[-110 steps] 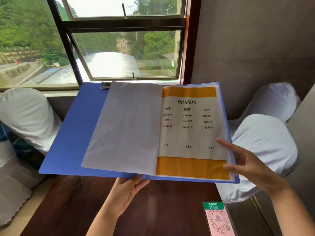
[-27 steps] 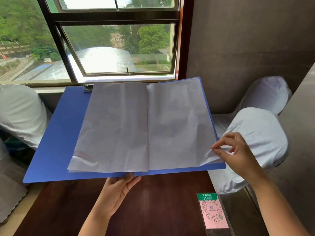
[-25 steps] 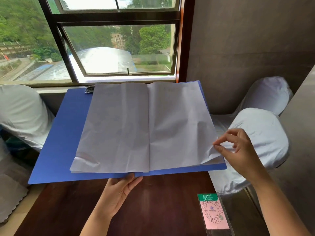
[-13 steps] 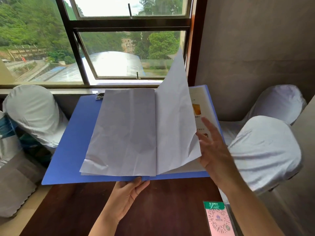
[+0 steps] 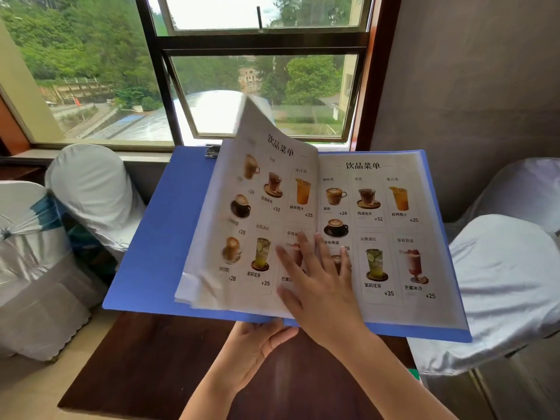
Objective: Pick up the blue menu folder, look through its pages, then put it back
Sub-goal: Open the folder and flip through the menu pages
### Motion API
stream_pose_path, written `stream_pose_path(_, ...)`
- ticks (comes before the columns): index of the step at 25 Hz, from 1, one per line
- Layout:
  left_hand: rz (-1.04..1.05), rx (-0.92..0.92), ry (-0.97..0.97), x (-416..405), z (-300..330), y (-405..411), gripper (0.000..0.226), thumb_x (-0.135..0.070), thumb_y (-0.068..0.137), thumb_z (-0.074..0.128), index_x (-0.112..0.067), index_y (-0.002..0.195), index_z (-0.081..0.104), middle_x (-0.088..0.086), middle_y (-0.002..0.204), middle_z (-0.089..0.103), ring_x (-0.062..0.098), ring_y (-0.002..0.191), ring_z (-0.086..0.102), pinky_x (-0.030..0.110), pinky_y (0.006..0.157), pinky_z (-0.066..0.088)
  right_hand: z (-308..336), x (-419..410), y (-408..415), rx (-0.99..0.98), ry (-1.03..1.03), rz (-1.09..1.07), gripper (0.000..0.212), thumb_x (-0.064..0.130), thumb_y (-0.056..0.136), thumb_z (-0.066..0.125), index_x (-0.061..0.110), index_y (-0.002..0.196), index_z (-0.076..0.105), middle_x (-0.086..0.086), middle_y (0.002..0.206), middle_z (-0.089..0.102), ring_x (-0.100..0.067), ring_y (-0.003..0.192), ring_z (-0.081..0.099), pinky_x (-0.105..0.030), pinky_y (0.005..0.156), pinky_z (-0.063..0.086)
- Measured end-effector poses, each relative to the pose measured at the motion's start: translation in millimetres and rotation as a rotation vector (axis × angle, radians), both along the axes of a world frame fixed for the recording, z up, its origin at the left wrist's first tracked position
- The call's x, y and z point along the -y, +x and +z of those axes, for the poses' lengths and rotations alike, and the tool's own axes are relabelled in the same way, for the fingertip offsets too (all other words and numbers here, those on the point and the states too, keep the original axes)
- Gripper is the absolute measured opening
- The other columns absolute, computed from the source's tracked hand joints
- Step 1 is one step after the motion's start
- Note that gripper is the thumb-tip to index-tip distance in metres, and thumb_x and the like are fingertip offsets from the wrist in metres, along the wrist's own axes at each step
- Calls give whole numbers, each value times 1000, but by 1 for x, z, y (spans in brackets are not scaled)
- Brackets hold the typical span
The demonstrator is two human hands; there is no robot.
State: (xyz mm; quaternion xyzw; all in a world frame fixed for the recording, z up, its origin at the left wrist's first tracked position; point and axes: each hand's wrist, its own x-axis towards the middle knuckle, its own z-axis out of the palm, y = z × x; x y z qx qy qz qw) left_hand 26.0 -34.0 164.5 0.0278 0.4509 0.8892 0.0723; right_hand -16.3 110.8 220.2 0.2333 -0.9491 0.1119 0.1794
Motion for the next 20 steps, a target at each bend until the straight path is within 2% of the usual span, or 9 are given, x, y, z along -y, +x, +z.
stream_pose_path(4, -7, -1, -29, 2, 1, 1, 37, -4, 77, 64, -20, 111, 67, 11, 110, 72, 26, 99, 68, 31, 78, 57, -5, 4, -4, 10, 53, -20, 60, 51, 93, 27, 40, 144, -3, 0, 154, -21, -29, 141, -21, -55, 107, -18)
stream_pose_path(8, 16, 47, -1, 2, -5, -1, 43, 2, 77, 60, -13, 117, 60, 13, 108, 72, 28, 97, 69, 32, 75, 58, -2, 7, -5, 85, 40, 10, 60, 51, 94, 30, 42, 143, -3, 3, 154, -22, -25, 142, -19, -53, 107, -19)
stream_pose_path(9, 20, 57, 8, 3, -6, -2, 46, 3, 75, 60, -12, 119, 57, 13, 108, 72, 28, 97, 69, 32, 74, 58, 2, 5, -5, 97, -13, 31, 62, 50, 93, 33, 42, 143, -2, 2, 156, -15, -23, 144, -12, -53, 110, -14)
stream_pose_path(11, 33, 76, 9, 6, -8, -3, 50, 5, 73, 61, -9, 121, 53, 12, 105, 72, 27, 96, 69, 33, 72, 58, 14, -13, -5, 61, -173, 22, 66, 45, 90, 47, 39, 144, 8, -5, 158, 9, -22, 144, 13, -56, 113, 6)
stream_pose_path(13, 41, 94, 20, 10, -8, -3, 51, 6, 71, 62, -9, 119, 54, 12, 105, 72, 28, 95, 69, 33, 71, 59, 23, -50, -8, -74, -309, -96, 73, 33, 83, 64, 31, 143, 24, -14, 152, 28, -30, 135, 33, -61, 106, 30)
stream_pose_path(15, 44, 105, 31, 14, -9, -4, 49, 6, 71, 62, -9, 117, 55, 14, 106, 70, 29, 95, 69, 33, 69, 59, 27, -99, -16, -132, -328, -272, 80, 24, 77, 72, 26, 143, 27, -22, 150, 28, -40, 132, 34, -64, 99, 38)
stream_pose_path(17, 47, 104, 31, 16, -9, -5, 48, 6, 71, 61, -8, 116, 56, 14, 104, 71, 28, 92, 70, 33, 68, 59, 27, -141, -25, 113, -481, -416, 83, 23, 80, 70, 28, 145, 19, -21, 150, 27, -41, 131, 33, -62, 97, 38)
stream_pose_path(18, 50, 103, 27, 17, -9, -6, 48, 6, 71, 60, -8, 116, 56, 14, 103, 71, 27, 91, 71, 32, 68, 60, 27, -154, -28, 333, -667, -422, 81, 22, 82, 67, 30, 145, 16, -20, 147, 34, -38, 126, 41, -59, 93, 43)
stream_pose_path(20, 50, 107, 19, 18, -9, -9, 49, 6, 70, 60, -7, 117, 55, 14, 102, 71, 26, 87, 71, 32, 67, 60, 22, -169, -30, 684, -1017, -309, 71, 16, 86, 61, 30, 143, 22, -19, 124, 59, -29, 103, 61, -50, 79, 54)
